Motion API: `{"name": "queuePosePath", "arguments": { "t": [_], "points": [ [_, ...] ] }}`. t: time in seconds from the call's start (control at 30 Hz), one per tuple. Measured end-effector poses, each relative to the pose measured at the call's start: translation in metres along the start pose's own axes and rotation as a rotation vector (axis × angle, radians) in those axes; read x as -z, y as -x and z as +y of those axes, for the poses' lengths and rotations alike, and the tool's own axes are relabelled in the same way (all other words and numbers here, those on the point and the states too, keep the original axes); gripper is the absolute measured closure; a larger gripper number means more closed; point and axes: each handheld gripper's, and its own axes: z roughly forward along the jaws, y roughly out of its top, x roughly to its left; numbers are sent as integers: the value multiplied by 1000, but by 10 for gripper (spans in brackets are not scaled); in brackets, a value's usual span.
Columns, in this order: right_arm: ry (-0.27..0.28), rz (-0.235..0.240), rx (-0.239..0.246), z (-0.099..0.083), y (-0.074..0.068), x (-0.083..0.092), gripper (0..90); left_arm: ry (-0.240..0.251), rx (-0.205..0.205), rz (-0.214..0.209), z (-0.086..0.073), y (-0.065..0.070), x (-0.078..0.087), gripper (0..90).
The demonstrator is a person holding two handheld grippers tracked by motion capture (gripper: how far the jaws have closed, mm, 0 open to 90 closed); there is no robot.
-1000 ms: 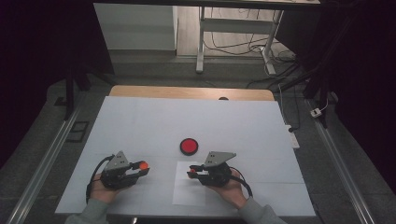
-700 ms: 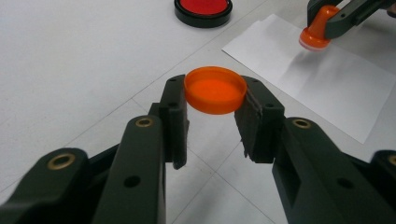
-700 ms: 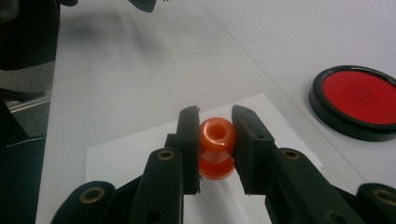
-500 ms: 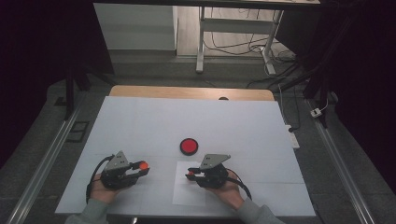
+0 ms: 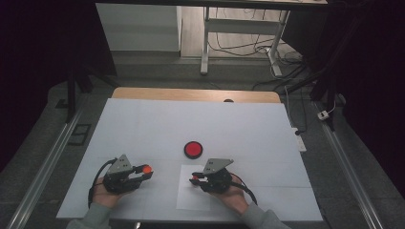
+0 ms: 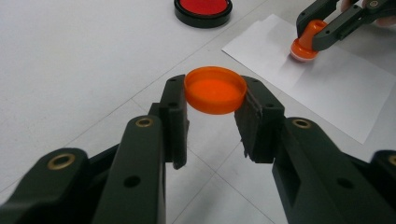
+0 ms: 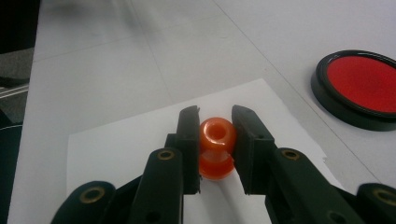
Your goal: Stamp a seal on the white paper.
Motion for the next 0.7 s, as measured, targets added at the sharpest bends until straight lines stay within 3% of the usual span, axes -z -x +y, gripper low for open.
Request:
{"name": "queuePosePath", "arguments": {
  "t": [0.43,0.7],
  "points": [
    [-25,-5,18,-2,-1,-4,719,1,3,-1,0,0,0,650],
    [-29,-11,4,-3,-1,-4,723,2,1,2,0,1,0,650]
  ]
}}
